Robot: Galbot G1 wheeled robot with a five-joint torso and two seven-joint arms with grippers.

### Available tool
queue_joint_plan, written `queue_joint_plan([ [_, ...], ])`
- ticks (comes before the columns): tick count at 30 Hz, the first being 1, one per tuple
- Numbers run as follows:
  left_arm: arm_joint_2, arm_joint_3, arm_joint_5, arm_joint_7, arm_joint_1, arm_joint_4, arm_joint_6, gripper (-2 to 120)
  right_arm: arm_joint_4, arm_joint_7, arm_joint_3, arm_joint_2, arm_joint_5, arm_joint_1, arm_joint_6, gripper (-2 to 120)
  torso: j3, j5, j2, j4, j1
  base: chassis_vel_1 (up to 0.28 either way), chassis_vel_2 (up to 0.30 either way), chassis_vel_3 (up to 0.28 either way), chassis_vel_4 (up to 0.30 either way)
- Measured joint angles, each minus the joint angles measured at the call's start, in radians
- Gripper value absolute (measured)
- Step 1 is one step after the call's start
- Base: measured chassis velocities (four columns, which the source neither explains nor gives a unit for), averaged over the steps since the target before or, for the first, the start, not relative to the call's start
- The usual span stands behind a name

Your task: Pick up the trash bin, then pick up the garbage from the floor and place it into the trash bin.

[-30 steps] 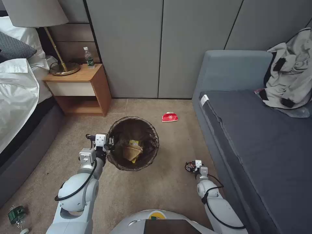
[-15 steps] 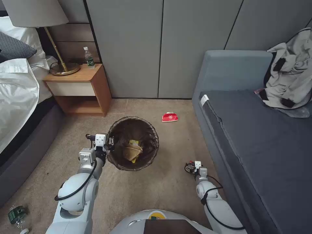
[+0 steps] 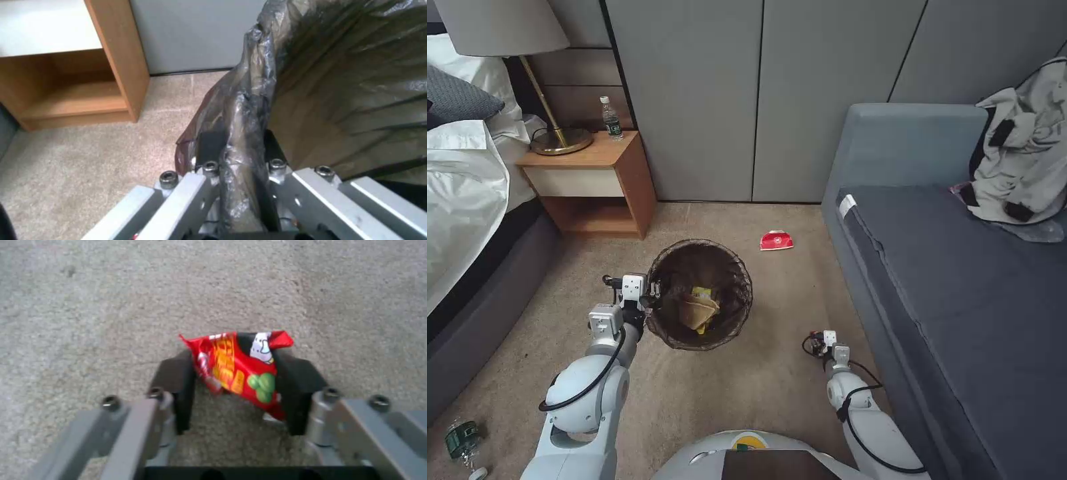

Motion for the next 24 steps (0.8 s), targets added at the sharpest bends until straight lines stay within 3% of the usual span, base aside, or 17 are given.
queue_joint_plan([
  [5, 0.000, 0.000, -0.001, 0.000, 0.000, 0.000, -0.002, 3, -0.001, 0.000, 0.003, -0.001, 0.000, -0.002, -0.001, 19, 0.000, -0.0002, 0.000, -0.0002, 0.000, 0.000, 0.000, 0.000, 0.000],
  [8, 0.000, 0.000, -0.001, 0.000, 0.001, 0.000, -0.003, 3, -0.005, 0.001, 0.005, -0.001, -0.002, -0.003, -0.001, 3, 0.000, -0.0003, 0.000, -0.0004, 0.000, 0.000, 0.000, 0.000, 0.000],
  [19, 0.001, -0.001, -0.002, 0.000, 0.003, -0.009, -0.002, 3, 0.052, 0.005, 0.017, -0.010, -0.007, -0.024, -0.005, 0, 0.000, 0.0001, 0.000, -0.0008, 0.000, 0.000, 0.000, 0.000, 0.000],
  [24, 0.002, -0.001, -0.002, 0.002, 0.004, -0.014, 0.004, 3, 0.236, -0.028, 0.051, -0.028, -0.014, -0.080, -0.047, 0, 0.000, -0.0002, 0.000, -0.0007, 0.000, 0.000, 0.000, 0.000, 0.000],
])
